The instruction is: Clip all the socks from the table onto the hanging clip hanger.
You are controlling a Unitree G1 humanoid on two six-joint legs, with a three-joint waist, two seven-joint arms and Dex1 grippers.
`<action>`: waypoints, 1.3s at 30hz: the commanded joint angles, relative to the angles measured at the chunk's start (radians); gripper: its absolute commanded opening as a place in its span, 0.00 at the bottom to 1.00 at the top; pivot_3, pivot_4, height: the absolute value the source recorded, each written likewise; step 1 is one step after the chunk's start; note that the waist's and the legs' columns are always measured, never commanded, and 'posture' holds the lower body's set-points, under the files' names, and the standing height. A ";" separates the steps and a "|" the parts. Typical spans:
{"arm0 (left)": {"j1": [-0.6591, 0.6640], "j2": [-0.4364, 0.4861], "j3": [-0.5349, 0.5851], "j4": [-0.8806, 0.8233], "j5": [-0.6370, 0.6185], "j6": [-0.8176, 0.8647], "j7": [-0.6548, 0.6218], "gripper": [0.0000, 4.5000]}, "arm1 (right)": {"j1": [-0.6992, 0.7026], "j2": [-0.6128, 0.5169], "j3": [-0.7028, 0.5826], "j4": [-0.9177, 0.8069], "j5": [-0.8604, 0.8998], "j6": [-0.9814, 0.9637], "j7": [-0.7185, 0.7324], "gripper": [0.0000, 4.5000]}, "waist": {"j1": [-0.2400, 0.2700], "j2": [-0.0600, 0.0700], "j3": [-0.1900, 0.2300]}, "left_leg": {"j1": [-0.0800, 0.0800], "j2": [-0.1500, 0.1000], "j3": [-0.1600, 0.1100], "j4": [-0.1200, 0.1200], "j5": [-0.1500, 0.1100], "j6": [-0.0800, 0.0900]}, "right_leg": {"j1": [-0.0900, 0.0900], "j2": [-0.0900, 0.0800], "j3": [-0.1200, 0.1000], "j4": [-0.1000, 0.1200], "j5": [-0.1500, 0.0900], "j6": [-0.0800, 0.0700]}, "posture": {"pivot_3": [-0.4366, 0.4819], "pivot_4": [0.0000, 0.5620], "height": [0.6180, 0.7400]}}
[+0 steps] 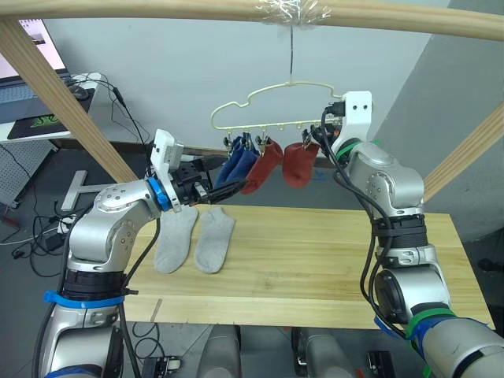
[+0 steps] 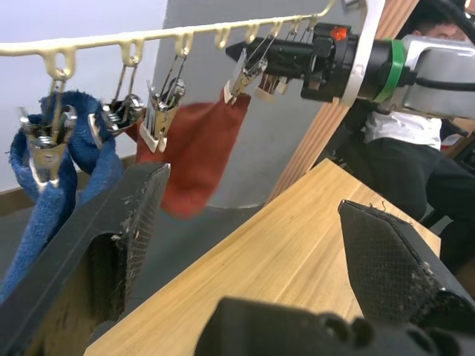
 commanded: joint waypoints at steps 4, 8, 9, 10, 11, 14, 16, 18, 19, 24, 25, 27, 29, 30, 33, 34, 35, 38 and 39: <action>0.003 0.000 0.009 -0.039 0.008 -0.024 0.009 0.93 | -0.032 -0.004 -0.016 -0.009 -0.015 -0.018 -0.012 0.40 | 0.001 0.000 0.000 | 0.000 0.000 0.000 0.000 0.000 0.000 | 0.000 0.000 0.000 0.000 0.000 0.000 | 0.68 0.42 1.00; 0.004 -0.003 0.008 -0.046 0.009 -0.022 0.015 0.93 | 0.008 -0.010 -0.013 -0.070 -0.013 0.029 -0.023 0.40 | 0.001 0.000 0.000 | 0.000 0.000 0.000 0.000 0.000 0.000 | 0.000 0.000 0.000 0.000 0.000 0.000 | 0.67 0.42 1.00; 0.004 -0.003 0.008 -0.046 0.009 -0.022 0.016 0.93 | 0.021 -0.007 -0.013 -0.092 -0.011 0.043 -0.027 0.40 | 0.001 0.000 0.000 | 0.000 0.000 0.000 0.000 0.000 0.000 | 0.000 0.000 0.000 0.000 0.000 0.000 | 0.67 0.42 1.00; 0.004 -0.004 0.007 -0.047 0.009 -0.021 0.017 0.93 | 0.029 -0.005 -0.013 -0.108 -0.009 0.054 -0.031 0.40 | 0.001 0.000 0.000 | 0.000 0.000 0.000 0.000 0.000 0.000 | 0.000 0.000 0.000 0.000 0.000 0.000 | 0.67 0.42 1.00; 0.004 -0.005 0.006 -0.047 0.010 -0.022 0.018 0.93 | 0.038 -0.002 -0.014 -0.127 -0.008 0.067 -0.036 0.40 | 0.001 0.000 0.000 | 0.000 0.000 0.000 0.000 0.000 0.000 | 0.000 0.000 0.000 0.000 0.000 0.000 | 0.67 0.42 1.00; 0.002 -0.008 0.002 -0.044 0.013 -0.023 0.018 0.93 | 0.061 0.016 -0.020 -0.189 -0.002 0.110 -0.064 0.40 | 0.001 0.000 0.000 | 0.000 0.000 0.000 0.000 0.000 0.000 | -0.001 0.000 0.000 0.000 0.000 0.000 | 0.67 0.42 1.00; -0.001 -0.011 0.001 -0.042 0.015 -0.023 0.019 0.93 | 0.070 0.034 -0.021 -0.231 0.001 0.136 -0.085 0.40 | 0.001 0.000 0.000 | 0.000 0.000 0.000 0.000 0.000 0.000 | -0.001 0.000 0.000 0.000 0.000 0.000 | 0.67 0.42 1.00; -0.001 -0.013 0.000 -0.041 0.016 -0.024 0.018 0.93 | 0.072 0.051 -0.022 -0.255 -0.001 0.150 -0.102 0.40 | 0.000 0.000 0.000 | 0.000 0.000 0.000 0.000 0.000 0.000 | -0.001 0.000 0.000 0.001 0.000 0.000 | 0.67 0.42 1.00; -0.003 -0.014 0.000 -0.040 0.017 -0.024 0.018 0.93 | 0.070 0.056 -0.023 -0.260 -0.002 0.153 -0.107 0.40 | 0.000 0.000 0.000 | 0.000 0.000 0.000 0.000 0.000 0.000 | -0.001 0.000 0.000 0.001 0.000 0.000 | 0.66 0.43 1.00; -0.008 -0.018 -0.003 -0.038 0.021 -0.025 0.023 0.93 | 0.048 0.078 -0.031 -0.261 -0.012 0.152 -0.137 0.40 | 0.001 0.000 0.000 | -0.001 0.000 0.000 0.000 0.000 0.000 | -0.001 0.000 0.000 0.001 0.000 0.000 | 0.66 0.43 1.00; -0.007 -0.019 -0.003 -0.038 0.021 -0.025 0.023 0.93 | 0.044 0.079 -0.032 -0.258 -0.013 0.150 -0.141 0.40 | 0.001 0.000 0.001 | 0.000 0.000 0.000 0.000 0.000 0.000 | -0.001 0.000 0.000 0.001 0.000 0.000 | 0.66 0.43 1.00; -0.005 -0.018 -0.002 -0.041 0.022 -0.025 0.025 0.93 | 0.036 0.080 -0.035 -0.250 -0.014 0.146 -0.144 0.40 | 0.001 0.000 0.001 | -0.001 0.000 0.000 0.000 0.000 0.000 | -0.001 0.000 0.000 0.001 0.000 0.000 | 0.66 0.42 1.00; -0.002 -0.017 0.000 -0.045 0.022 -0.024 0.029 0.93 | 0.032 0.078 -0.037 -0.240 -0.017 0.142 -0.147 0.40 | 0.000 0.000 0.001 | -0.001 0.000 0.000 0.000 0.000 0.000 | -0.001 0.000 0.000 0.001 0.000 0.000 | 0.67 0.43 1.00; -0.001 -0.017 0.001 -0.046 0.022 -0.024 0.030 0.93 | 0.031 0.076 -0.037 -0.237 -0.018 0.141 -0.148 0.40 | 0.000 0.000 0.001 | -0.001 0.000 0.000 0.000 0.000 0.000 | -0.001 0.000 0.000 0.001 0.000 0.000 | 0.67 0.43 1.00; 0.001 -0.016 0.002 -0.048 0.022 -0.025 0.034 0.93 | 0.031 0.072 -0.038 -0.229 -0.024 0.140 -0.153 0.36 | 0.001 0.000 0.001 | -0.001 0.000 0.000 0.000 0.000 0.000 | -0.001 0.000 0.000 0.001 0.000 0.000 | 0.67 0.42 1.00; 0.002 -0.015 0.002 -0.049 0.022 -0.025 0.035 0.93 | 0.031 0.070 -0.039 -0.227 -0.027 0.140 -0.155 0.32 | 0.001 0.000 0.001 | -0.001 0.000 0.000 0.000 0.000 0.000 | -0.001 0.000 0.000 0.001 0.000 0.000 | 0.67 0.42 1.00; 0.002 -0.016 0.002 -0.048 0.023 -0.026 0.036 0.93 | 0.031 0.069 -0.041 -0.224 -0.029 0.139 -0.157 0.26 | 0.001 0.000 0.001 | -0.001 0.000 0.000 0.000 0.000 0.000 | -0.002 0.000 0.000 0.001 0.000 0.000 | 0.67 0.42 1.00; 0.001 -0.017 0.001 -0.048 0.026 -0.027 0.036 0.93 | 0.031 0.068 -0.044 -0.221 -0.033 0.138 -0.160 0.08 | 0.001 0.000 0.001 | -0.001 0.000 0.000 0.000 0.000 0.000 | -0.002 0.000 0.000 0.001 0.000 0.000 | 0.67 0.42 1.00; 0.001 -0.017 0.001 -0.047 0.029 -0.026 0.037 0.93 | 0.031 0.068 -0.045 -0.220 -0.035 0.139 -0.161 0.03 | 0.001 0.000 0.001 | -0.001 0.000 0.000 0.000 0.000 0.000 | -0.002 0.000 0.000 0.001 0.000 0.000 | 0.67 0.42 1.00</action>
